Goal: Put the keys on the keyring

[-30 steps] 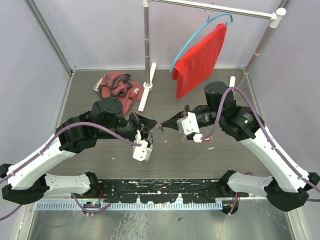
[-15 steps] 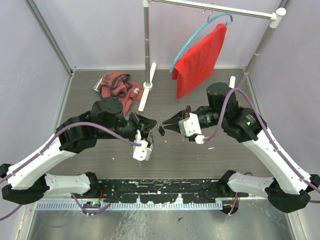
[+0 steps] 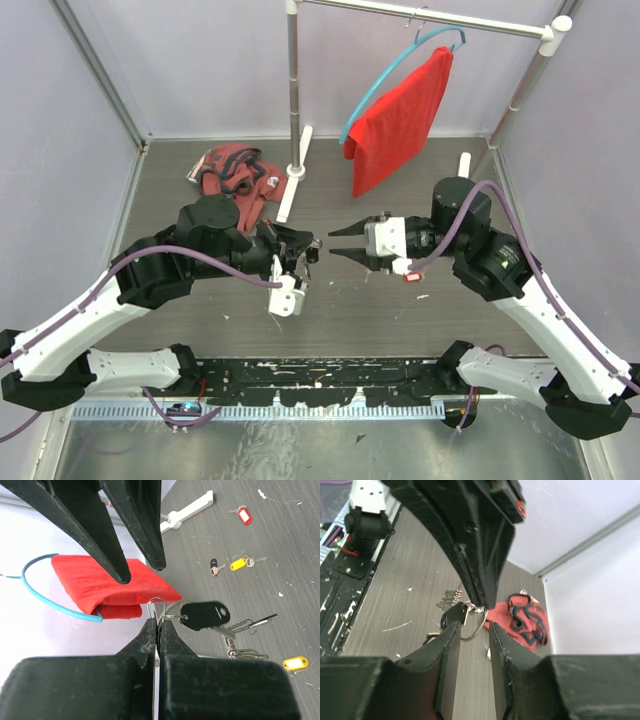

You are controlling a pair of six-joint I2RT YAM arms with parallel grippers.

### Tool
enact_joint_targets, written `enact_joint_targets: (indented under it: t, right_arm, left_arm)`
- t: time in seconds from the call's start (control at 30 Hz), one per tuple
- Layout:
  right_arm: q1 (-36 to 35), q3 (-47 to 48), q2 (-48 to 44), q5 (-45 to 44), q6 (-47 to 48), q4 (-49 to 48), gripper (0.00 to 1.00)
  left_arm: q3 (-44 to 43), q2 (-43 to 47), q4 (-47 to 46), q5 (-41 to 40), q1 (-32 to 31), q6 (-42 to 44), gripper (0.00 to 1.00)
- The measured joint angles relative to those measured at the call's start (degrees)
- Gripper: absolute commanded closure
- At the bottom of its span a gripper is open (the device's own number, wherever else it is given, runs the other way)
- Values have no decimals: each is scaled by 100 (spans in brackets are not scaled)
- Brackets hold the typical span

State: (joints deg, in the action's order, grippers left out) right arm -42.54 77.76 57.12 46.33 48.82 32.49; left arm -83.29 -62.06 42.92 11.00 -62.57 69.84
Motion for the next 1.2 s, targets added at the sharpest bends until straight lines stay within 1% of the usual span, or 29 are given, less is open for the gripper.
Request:
enact_joint_targets:
  t: [0.17, 0.3, 0.47, 0.6, 0.73, 0.87, 1.0, 1.13, 1.2]
  right_arm:
    - [-4, -367, -203, -848, -1663, -741, 60]
    - [-4, -529, -348, -1342, -2966, -1110, 55]
    - [-4, -531, -334, -1934, -4642, -1381, 53]
    - [-4, -496, -173, -2236, -5663, -1434, 53]
    - [-4, -494, 28, -2430, -6365, -1427, 53]
    - [-4, -494, 142, -2439, -6806, -1471, 53]
    - [-4, -492, 140, -2389, -7036, -1622, 55]
    - [-4, -492, 142, -2363, -7134, -1703, 61]
    - [-4, -492, 151, -2332, -7156, -1720, 62]
  left_arm:
    - [240, 94, -321, -199, -2, -136, 100]
    - [343, 103, -457, -348, 0, -199, 100]
    - [372, 105, -590, -529, 0, -278, 100]
    - [374, 105, -745, -662, 0, -317, 100]
    - [374, 105, -824, -739, 0, -348, 100]
    - [374, 103, -833, -807, 0, -361, 100]
    - [374, 94, -835, -813, 0, -367, 100]
    - [374, 81, -835, -813, 0, -367, 100]
    - [374, 74, -835, -813, 0, -369, 100]
